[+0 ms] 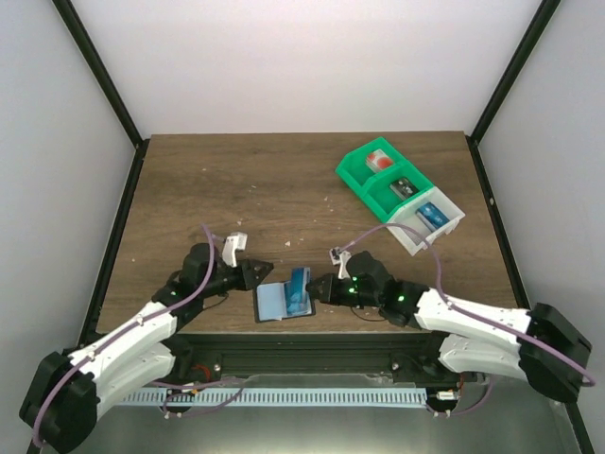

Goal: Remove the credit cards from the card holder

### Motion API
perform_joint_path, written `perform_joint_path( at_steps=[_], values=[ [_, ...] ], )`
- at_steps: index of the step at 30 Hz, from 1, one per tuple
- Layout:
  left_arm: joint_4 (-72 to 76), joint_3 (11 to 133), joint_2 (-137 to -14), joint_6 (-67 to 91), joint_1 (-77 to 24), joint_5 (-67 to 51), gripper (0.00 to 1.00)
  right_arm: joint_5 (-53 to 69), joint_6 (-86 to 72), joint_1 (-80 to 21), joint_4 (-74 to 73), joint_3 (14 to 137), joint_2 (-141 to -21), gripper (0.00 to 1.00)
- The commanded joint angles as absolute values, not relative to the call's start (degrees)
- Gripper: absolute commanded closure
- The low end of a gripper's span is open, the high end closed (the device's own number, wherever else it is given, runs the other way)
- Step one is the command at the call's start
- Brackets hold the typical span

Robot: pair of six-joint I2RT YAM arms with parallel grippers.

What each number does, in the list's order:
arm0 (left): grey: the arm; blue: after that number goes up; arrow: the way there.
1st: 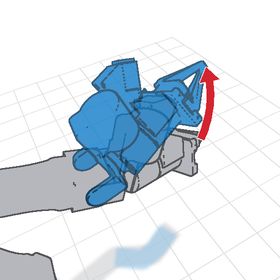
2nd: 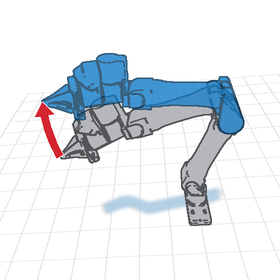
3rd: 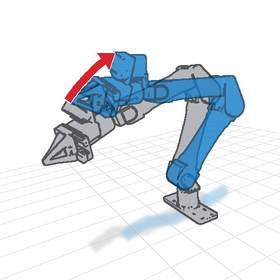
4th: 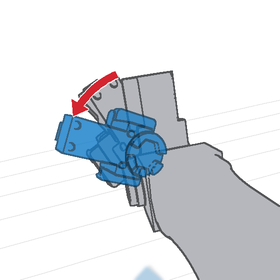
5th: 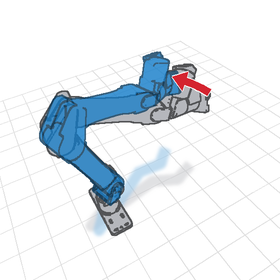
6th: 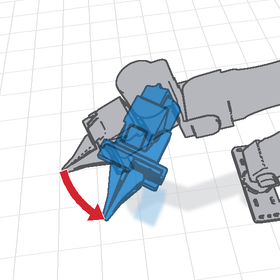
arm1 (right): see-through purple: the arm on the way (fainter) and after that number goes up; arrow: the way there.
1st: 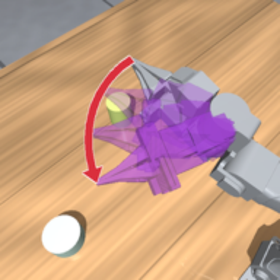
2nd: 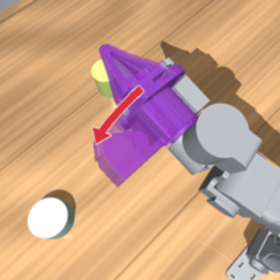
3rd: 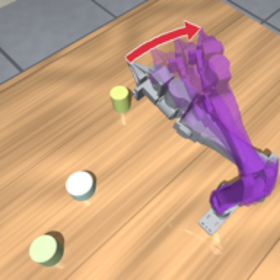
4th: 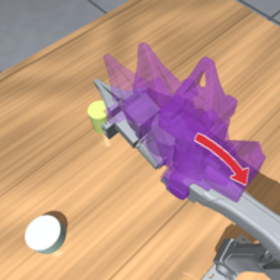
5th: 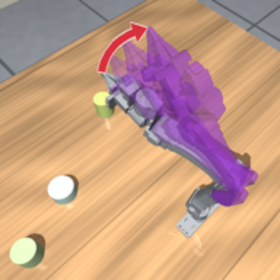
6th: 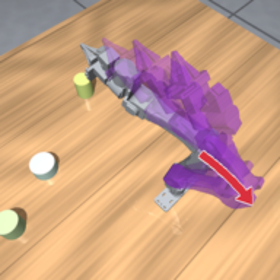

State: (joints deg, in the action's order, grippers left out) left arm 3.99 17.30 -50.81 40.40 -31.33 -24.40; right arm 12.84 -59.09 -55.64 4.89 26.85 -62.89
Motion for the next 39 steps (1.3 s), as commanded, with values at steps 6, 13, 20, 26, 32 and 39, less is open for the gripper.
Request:
perform_joint_path(
  at_steps=[6,13,20,26,32,39],
  values=[
    [10.1,21.7,-43.5,16.6,-35.7,-28.7,0.61,6.6,-69.9,-54.1,-5.5,33.6,-53.4,1.00],
    [11.1,23.0,-40.2,0.0,-37.9,-37.2,0.53,2.4,-82.2,-54.0,-14.4,44.0,-55.2,1.00],
    [9.8,23.5,-37.9,-12.0,-38.1,-37.7,0.43,5.9,-88.6,-53.8,-8.6,44.0,-56.0,1.00],
    [7.6,25.3,-38.7,-18.0,-38.1,-36.0,0.43,10.2,-90.1,-53.4,-5.2,42.1,-57.2,1.00],
    [6.8,25.4,-39.5,-22.1,-38.2,-38.6,0.44,13.1,-92.2,-53.2,-1.5,39.7,-57.4,1.00],
    [3.8,25.7,-39.9,-25.7,-38.2,-41.5,0.44,12.4,-93.9,-53.1,-2.0,39.7,-57.0,1.00]
  ],
)
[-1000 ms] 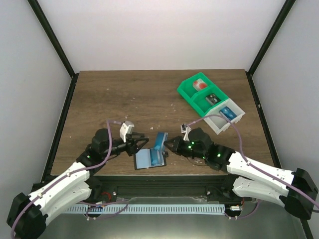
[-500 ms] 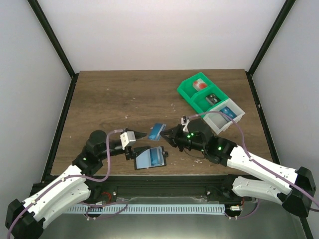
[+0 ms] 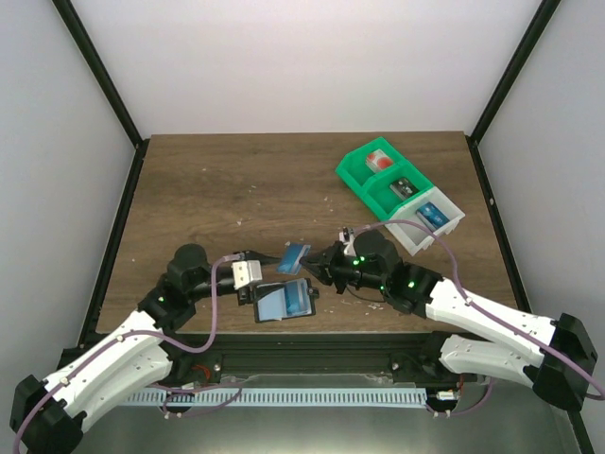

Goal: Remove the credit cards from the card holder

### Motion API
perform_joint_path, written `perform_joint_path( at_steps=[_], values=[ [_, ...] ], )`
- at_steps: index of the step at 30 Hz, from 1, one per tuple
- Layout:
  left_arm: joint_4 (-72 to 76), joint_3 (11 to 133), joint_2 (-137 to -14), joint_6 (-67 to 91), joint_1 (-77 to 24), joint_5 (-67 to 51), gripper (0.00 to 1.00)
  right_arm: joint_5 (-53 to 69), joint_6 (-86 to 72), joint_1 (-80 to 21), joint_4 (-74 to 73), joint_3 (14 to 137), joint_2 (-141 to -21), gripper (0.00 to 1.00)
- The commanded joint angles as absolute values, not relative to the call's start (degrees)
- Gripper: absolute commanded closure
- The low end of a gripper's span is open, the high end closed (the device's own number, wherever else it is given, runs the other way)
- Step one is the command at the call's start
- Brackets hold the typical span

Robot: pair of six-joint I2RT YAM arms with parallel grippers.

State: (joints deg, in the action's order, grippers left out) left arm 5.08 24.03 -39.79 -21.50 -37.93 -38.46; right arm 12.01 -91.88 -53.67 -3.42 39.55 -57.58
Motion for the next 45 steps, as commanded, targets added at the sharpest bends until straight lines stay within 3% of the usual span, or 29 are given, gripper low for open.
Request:
perform_joint_path(
  at_steps=[1,12,16,20,24,28,31,39,45],
  values=[
    [3.6,25.7,-40.1,-26.1,-38.2,-41.5,0.44,12.5,-94.1,-53.1,-1.7,39.7,-57.1,1.00],
    [4.2,25.5,-40.1,-29.1,-38.2,-33.6,0.55,16.5,-96.0,-52.7,2.0,40.5,-59.0,1.00],
    [4.8,25.1,-38.9,-28.9,-38.2,-33.0,0.80,17.8,-96.2,-52.7,2.8,39.9,-59.6,0.99],
    [6.0,24.6,-37.9,-27.5,-38.2,-33.1,0.99,17.8,-96.0,-52.7,4.9,38.3,-58.8,1.00],
    [6.3,24.9,-38.7,-25.7,-38.2,-33.3,1.00,16.1,-94.7,-52.7,4.1,37.5,-57.5,0.97],
    [5.2,26.8,-40.6,-21.5,-38.1,-32.2,1.00,13.2,-88.7,-52.6,5.7,34.8,-55.0,0.70],
    [5.2,28.4,-41.7,-14.5,-38.2,-29.6,1.00,11.1,-80.5,-52.6,10.0,31.1,-51.0,0.60],
    [8.2,30.0,-43.5,15.2,-38.2,-28.5,1.00,12.6,-57.8,-52.7,15.3,24.9,-43.8,0.54],
    [8.8,29.3,-41.1,38.2,-38.2,-28.1,1.00,16.1,-57.7,-52.7,23.0,19.9,-39.8,0.57]
  ],
)
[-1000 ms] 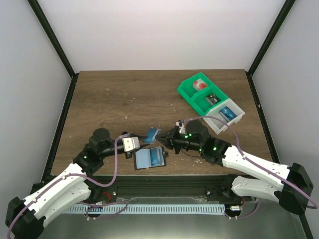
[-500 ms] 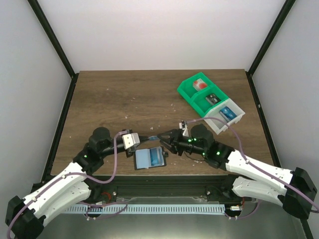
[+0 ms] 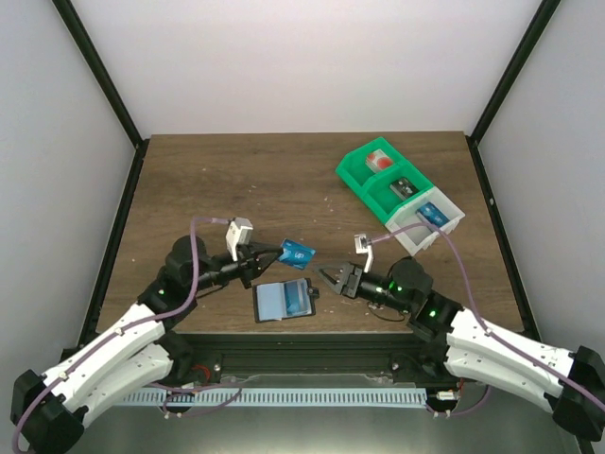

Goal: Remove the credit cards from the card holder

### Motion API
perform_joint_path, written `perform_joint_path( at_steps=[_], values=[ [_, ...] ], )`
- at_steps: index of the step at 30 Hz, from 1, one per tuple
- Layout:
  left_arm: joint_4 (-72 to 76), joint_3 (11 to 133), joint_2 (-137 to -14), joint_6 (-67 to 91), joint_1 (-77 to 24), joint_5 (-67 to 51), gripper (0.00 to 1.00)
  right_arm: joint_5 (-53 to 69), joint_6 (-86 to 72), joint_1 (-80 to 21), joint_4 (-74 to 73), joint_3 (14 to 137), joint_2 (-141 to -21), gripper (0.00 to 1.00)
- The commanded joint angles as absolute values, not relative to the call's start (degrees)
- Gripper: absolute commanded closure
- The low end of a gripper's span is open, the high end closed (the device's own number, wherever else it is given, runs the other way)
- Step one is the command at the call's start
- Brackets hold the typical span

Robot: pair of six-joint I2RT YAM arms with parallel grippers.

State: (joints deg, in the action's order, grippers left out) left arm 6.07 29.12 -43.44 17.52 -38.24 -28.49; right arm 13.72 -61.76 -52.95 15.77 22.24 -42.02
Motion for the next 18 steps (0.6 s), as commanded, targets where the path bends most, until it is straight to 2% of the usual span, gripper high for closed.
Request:
perform_joint_path(
  at_steps=[1,9,18],
  values=[
    [10.2,28.3,-40.3,42.1,-38.1,-27.8,1.00,16.3,-58.2,-52.7,24.5,19.2,-39.6,0.58],
    [24.4,18.4,-37.6,68.8,-38.1,-25.9,1.00,19.1,-62.1,-52.7,35.6,14.8,-43.0,0.60],
    [28.6,15.5,-39.2,73.5,-38.1,-27.2,1.00,20.1,-67.4,-52.7,41.0,15.6,-49.1,0.63]
  ],
)
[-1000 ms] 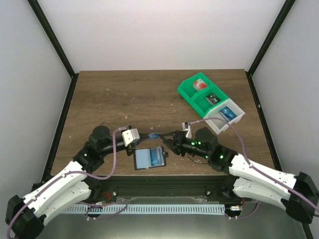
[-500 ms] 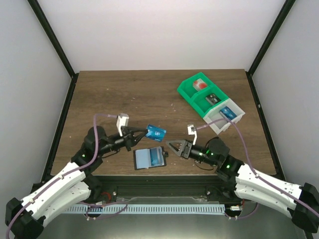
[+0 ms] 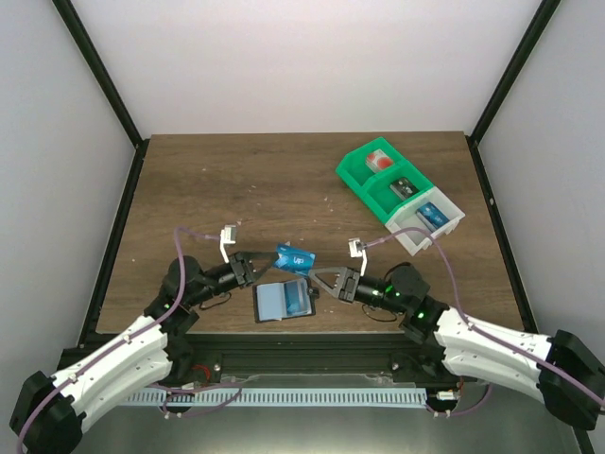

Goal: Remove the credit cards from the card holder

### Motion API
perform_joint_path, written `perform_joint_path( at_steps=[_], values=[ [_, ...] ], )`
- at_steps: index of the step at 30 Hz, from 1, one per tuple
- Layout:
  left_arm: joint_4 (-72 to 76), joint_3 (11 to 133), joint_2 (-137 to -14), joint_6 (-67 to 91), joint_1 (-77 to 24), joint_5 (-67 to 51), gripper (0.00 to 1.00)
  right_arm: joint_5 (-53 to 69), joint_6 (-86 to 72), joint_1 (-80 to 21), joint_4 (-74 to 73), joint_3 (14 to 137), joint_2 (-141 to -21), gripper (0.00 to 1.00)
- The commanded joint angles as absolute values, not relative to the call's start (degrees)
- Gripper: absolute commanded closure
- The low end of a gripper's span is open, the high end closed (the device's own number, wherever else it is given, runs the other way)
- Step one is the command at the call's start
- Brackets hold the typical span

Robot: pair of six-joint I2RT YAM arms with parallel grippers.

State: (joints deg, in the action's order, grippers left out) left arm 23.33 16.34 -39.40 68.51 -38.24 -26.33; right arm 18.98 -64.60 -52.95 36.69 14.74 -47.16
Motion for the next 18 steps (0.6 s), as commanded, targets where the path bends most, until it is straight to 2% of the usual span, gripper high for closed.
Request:
perform_joint_path(
  at_steps=[1,9,18],
  values=[
    [29.0,15.2,-39.2,74.0,-38.1,-27.1,1.00,20.4,-67.7,-52.7,41.0,15.9,-49.8,0.63],
    [31.4,14.4,-38.8,75.7,-38.1,-26.0,1.00,22.5,-71.6,-52.7,41.6,17.9,-54.9,0.67],
    [24.4,16.3,-37.1,71.6,-38.1,-22.4,1.00,21.0,-73.8,-52.7,34.9,17.7,-52.4,0.58]
  ],
)
